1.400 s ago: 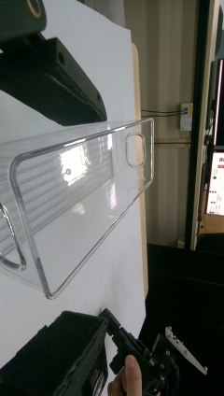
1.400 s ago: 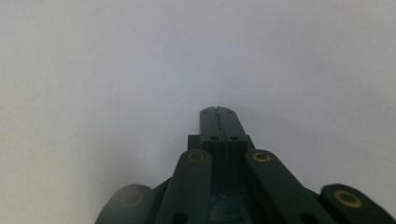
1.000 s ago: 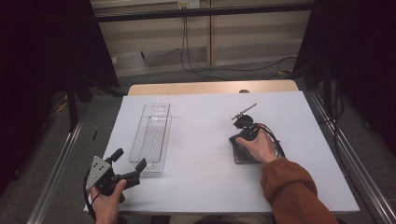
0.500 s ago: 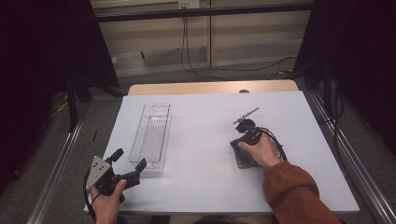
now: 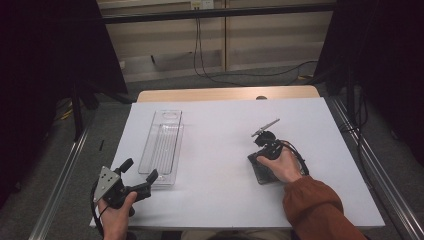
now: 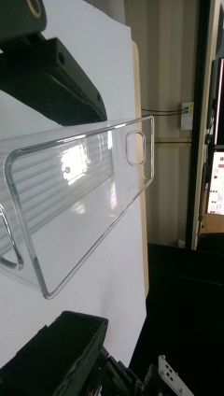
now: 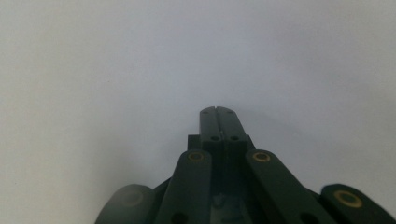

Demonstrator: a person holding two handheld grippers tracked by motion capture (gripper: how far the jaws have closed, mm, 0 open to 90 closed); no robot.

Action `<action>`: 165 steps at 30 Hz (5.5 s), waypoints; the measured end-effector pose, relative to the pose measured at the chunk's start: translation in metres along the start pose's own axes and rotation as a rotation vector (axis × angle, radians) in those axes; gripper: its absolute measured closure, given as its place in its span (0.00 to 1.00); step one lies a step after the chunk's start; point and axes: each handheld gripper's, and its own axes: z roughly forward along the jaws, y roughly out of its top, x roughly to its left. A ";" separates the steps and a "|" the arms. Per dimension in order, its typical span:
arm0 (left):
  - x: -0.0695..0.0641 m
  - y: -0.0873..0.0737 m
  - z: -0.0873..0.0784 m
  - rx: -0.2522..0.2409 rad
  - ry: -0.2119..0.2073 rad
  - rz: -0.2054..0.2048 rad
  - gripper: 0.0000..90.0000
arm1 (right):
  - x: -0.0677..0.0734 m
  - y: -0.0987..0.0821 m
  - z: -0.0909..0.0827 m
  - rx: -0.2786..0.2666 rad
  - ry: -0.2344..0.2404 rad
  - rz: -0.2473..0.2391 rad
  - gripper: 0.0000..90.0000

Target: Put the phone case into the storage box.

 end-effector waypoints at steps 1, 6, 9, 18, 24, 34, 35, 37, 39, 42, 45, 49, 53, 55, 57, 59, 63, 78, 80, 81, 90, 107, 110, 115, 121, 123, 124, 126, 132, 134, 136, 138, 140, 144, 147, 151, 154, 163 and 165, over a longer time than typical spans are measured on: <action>0.001 0.000 0.000 0.001 -0.001 0.005 0.04 | 0.000 0.000 0.000 -0.002 -0.002 -0.008 1.00; 0.000 0.000 0.003 0.000 -0.004 0.001 0.04 | 0.002 -0.004 -0.001 0.000 0.004 -0.012 1.00; -0.002 0.001 0.005 0.003 -0.002 0.005 0.04 | 0.004 -0.006 -0.002 0.001 0.007 -0.010 1.00; -0.004 0.002 0.008 0.000 -0.014 0.008 0.04 | 0.011 -0.014 -0.007 0.022 0.004 -0.028 1.00; -0.005 0.002 0.008 0.011 -0.024 0.017 0.04 | 0.014 -0.019 -0.010 0.023 0.009 -0.038 1.00; -0.003 0.001 0.006 0.006 -0.016 0.000 0.04 | 0.020 -0.030 -0.016 0.035 0.014 -0.043 1.00; -0.002 0.001 0.006 0.006 -0.012 0.004 0.04 | 0.020 -0.031 -0.016 0.036 0.019 -0.041 1.00; -0.001 0.001 0.006 0.007 -0.011 0.002 0.04 | 0.021 -0.033 -0.018 0.042 0.016 -0.042 1.00; -0.002 0.001 0.006 0.007 -0.017 0.000 0.04 | 0.021 -0.036 -0.019 0.031 0.025 -0.050 1.00; -0.001 0.000 0.006 0.009 -0.017 0.001 0.04 | 0.022 -0.040 -0.021 0.035 0.033 -0.047 1.00; -0.002 0.000 0.005 0.008 -0.008 -0.002 0.04 | 0.023 -0.045 -0.023 0.032 0.040 -0.054 1.00; -0.001 0.000 0.006 0.006 -0.012 -0.006 0.04 | 0.025 -0.050 -0.027 0.037 0.047 -0.060 1.00; -0.002 0.001 0.005 0.007 -0.009 -0.005 0.04 | 0.025 -0.055 -0.030 0.041 0.051 -0.065 1.00; -0.001 0.000 0.005 0.006 -0.011 -0.005 0.04 | 0.024 -0.058 -0.031 0.040 0.054 -0.074 1.00; -0.001 0.000 0.005 0.010 -0.009 -0.001 0.04 | 0.025 -0.060 -0.033 0.050 0.053 -0.068 1.00; 0.000 0.000 0.005 0.010 -0.009 0.000 0.04 | 0.026 -0.061 -0.034 0.052 0.051 -0.070 1.00; -0.001 0.000 0.004 0.010 -0.007 -0.002 0.04 | 0.026 -0.066 -0.037 0.052 0.053 -0.079 1.00; 0.000 0.000 0.005 0.012 -0.011 -0.001 0.04 | 0.024 -0.092 -0.053 0.046 0.056 -0.068 1.00; 0.000 0.000 0.005 0.012 -0.004 -0.002 0.04 | 0.024 -0.093 -0.053 0.029 0.052 -0.065 1.00; -0.001 0.000 0.005 0.011 -0.009 -0.003 0.04 | 0.024 -0.092 -0.055 0.031 0.042 -0.064 1.00; -0.001 0.000 0.004 0.010 -0.012 -0.003 0.04 | 0.001 -0.092 -0.092 -0.076 -0.041 0.002 1.00; -0.001 0.000 0.005 0.014 -0.006 -0.001 0.04 | -0.066 -0.133 -0.123 -0.059 -0.199 0.194 1.00; -0.001 0.000 0.005 0.013 -0.009 -0.003 0.04 | -0.070 -0.137 -0.126 -0.052 -0.208 0.226 1.00; 0.000 0.000 0.005 0.014 -0.006 -0.003 0.04 | -0.073 -0.144 -0.127 -0.031 -0.235 0.255 1.00; -0.001 0.000 0.005 0.015 -0.003 -0.003 0.04 | -0.079 -0.149 -0.122 -0.016 -0.249 0.262 1.00; 0.000 0.000 0.005 0.018 -0.002 -0.005 0.04 | -0.079 -0.149 -0.122 -0.027 -0.255 0.267 1.00; 0.000 0.000 0.005 0.019 -0.004 -0.004 0.04 | -0.080 -0.149 -0.122 -0.027 -0.252 0.271 1.00; 0.000 0.000 0.005 0.015 -0.006 0.000 0.04 | -0.081 -0.149 -0.121 -0.036 -0.253 0.278 1.00; -0.001 0.000 0.005 0.020 -0.006 -0.003 0.04 | -0.081 -0.148 -0.119 -0.054 -0.262 0.280 1.00; 0.000 0.000 0.006 0.019 -0.005 -0.003 0.04 | -0.081 -0.146 -0.117 -0.062 -0.270 0.279 1.00; 0.000 0.000 0.006 0.021 -0.002 -0.002 0.04 | -0.081 -0.145 -0.117 -0.057 -0.271 0.283 1.00; 0.000 0.000 0.005 0.021 -0.003 -0.003 0.04 | -0.080 -0.145 -0.115 -0.070 -0.276 0.276 1.00; 0.000 0.000 0.006 0.021 0.001 -0.004 0.04 | -0.080 -0.144 -0.115 -0.077 -0.278 0.280 1.00; -0.001 0.000 0.006 0.018 -0.002 -0.007 0.04 | -0.078 -0.141 -0.112 -0.081 -0.281 0.280 1.00; 0.000 -0.001 0.006 0.018 -0.014 -0.012 0.04 | -0.077 -0.137 -0.109 -0.076 -0.280 0.272 1.00; 0.000 -0.001 0.007 0.018 -0.013 -0.021 0.04 | -0.077 -0.131 -0.106 -0.079 -0.271 0.272 1.00; 0.000 -0.001 0.007 0.017 -0.010 -0.015 0.04 | -0.078 -0.129 -0.104 -0.086 -0.261 0.286 1.00; 0.001 -0.001 0.007 0.016 -0.009 -0.018 0.04 | -0.075 -0.110 -0.092 -0.078 -0.263 0.261 1.00; 0.001 -0.001 0.007 0.018 -0.011 -0.017 0.04 | -0.074 -0.105 -0.089 -0.078 -0.252 0.257 1.00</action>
